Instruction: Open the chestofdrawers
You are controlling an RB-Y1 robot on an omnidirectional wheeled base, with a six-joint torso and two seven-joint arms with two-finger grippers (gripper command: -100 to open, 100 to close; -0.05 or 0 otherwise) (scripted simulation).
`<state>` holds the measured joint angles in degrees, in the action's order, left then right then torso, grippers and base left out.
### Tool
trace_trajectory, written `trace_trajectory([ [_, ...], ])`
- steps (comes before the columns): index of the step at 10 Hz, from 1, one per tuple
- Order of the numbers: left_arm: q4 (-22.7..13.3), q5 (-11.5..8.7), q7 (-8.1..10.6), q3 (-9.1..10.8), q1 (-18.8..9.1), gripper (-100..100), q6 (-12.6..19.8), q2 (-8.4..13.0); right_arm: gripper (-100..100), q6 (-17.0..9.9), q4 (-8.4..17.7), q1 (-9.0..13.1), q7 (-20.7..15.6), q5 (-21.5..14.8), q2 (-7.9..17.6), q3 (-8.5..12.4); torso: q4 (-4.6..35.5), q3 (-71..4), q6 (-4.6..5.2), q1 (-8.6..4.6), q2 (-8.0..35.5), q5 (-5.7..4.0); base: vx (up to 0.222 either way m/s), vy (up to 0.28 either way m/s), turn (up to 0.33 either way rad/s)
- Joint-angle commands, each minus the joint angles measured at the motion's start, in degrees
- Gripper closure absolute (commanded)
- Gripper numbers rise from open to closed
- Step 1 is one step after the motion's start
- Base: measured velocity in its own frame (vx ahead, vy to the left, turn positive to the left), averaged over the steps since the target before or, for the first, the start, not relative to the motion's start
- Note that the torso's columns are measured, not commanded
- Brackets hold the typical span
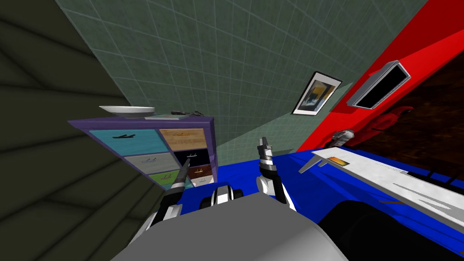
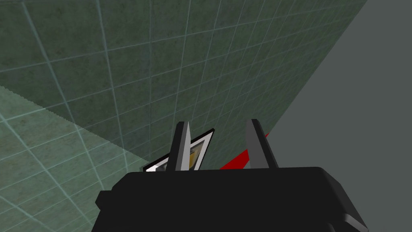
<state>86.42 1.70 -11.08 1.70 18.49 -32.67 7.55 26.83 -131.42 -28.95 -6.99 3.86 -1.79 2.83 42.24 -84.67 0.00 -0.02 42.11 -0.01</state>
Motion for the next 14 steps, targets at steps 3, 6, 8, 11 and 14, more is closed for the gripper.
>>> trace_trajectory([
  [3,0.0,-0.3,0.19,0.28,-0.7,-100,1.4,-4.7,0,0.0,0.0,0.0,0.0,0.0,0.0,0.0,0.1,0.3,0.0,0.05,0.5,0.01,0.07,-0.003,-0.001],
  [6,1.4,-0.3,0.2,0.4,-0.9,-100,3.0,-5.5,0,0.0,0.0,0.0,0.0,0.0,0.0,0.0,0.1,0.2,0.0,0.03,0.3,0.0,0.016,0.001,-0.004],
  [8,1.6,-0.3,0.11,0.37,-0.9,-100,3.2,-5.6,0,0.0,0.0,0.0,0.0,0.0,0.0,0.0,0.0,-0.1,0.0,0.04,-0.1,0.01,0.062,0.007,-0.009],
  [11,2.2,-0.3,0.36,-0.01,-0.2,100,2.9,-5.4,0,0.0,0.0,0.0,0.0,0.0,0.0,0.0,0.0,0.2,-0.01,0.06,0.3,0.03,-0.062,-0.008,0.012],
  [14,4.0,-0.3,0.57,-0.35,0.7,100,3.8,-5.1,0,0.0,0.0,0.0,0.0,0.0,0.0,0.0,0.2,0.3,-0.07,-0.04,0.5,-0.09,-0.181,-0.005,0.008],
])
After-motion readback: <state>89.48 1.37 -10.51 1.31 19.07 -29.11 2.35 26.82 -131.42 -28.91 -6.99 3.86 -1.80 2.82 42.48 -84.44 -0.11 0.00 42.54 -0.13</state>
